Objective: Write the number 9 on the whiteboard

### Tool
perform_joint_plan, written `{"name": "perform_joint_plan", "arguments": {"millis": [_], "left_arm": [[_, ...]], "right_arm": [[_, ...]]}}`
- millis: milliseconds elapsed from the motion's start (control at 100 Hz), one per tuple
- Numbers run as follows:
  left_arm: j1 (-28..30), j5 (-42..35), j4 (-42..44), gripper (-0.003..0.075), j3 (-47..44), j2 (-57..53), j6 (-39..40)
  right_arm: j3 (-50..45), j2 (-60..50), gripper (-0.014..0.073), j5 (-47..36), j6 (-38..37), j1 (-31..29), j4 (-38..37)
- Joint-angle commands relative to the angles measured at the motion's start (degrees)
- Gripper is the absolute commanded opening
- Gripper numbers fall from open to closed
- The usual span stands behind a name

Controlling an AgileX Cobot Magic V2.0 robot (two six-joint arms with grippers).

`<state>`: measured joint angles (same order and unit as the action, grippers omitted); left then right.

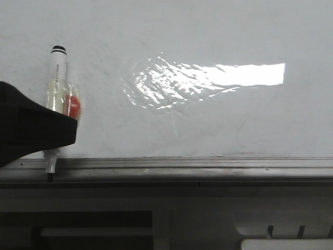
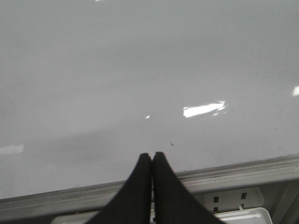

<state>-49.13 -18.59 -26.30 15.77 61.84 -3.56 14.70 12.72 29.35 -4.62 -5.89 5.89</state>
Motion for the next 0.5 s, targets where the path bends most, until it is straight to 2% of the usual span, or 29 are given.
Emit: {"name": "perform_joint_plan", "arguments": {"millis": [0,130,200,420,470,490], "left_arm": [[-0.5,-5.5,-0.4,0.0439,1.6,1.1,0.6],[-0.5,-6.6,-2.9,0.0433,1.6,3.2,0.6],[-0.5,-6.6,-3.0,0.0382,1.6,4.0,0.6],[-0.5,-6.5,-3.0,0.0042,1.6,4.6,0.6],[-0.5,-6.5,-3.0,-0.0022,1.6,4.6,0.6],[-0.5,-6.5,-2.9,-0.0018,1.6,4.6,0.6]], "right_arm": [[1.9,1.1,-0.0069,-4.1,0.6,-0.2,-0.1],[1.9,1.1,-0.0069,-5.5,0.6,-0.2,0.2],[1.9,1.1,-0.0069,-5.4,0.6,0.1,1.4],[1.9,1.1,-0.0069,-3.2,0.6,7.1,1.6],[1.9,1.2,-0.0069,-3.2,0.6,9.6,1.6],[1.9,1.2,-0.0069,-3.2,0.6,10.6,1.6]]}}
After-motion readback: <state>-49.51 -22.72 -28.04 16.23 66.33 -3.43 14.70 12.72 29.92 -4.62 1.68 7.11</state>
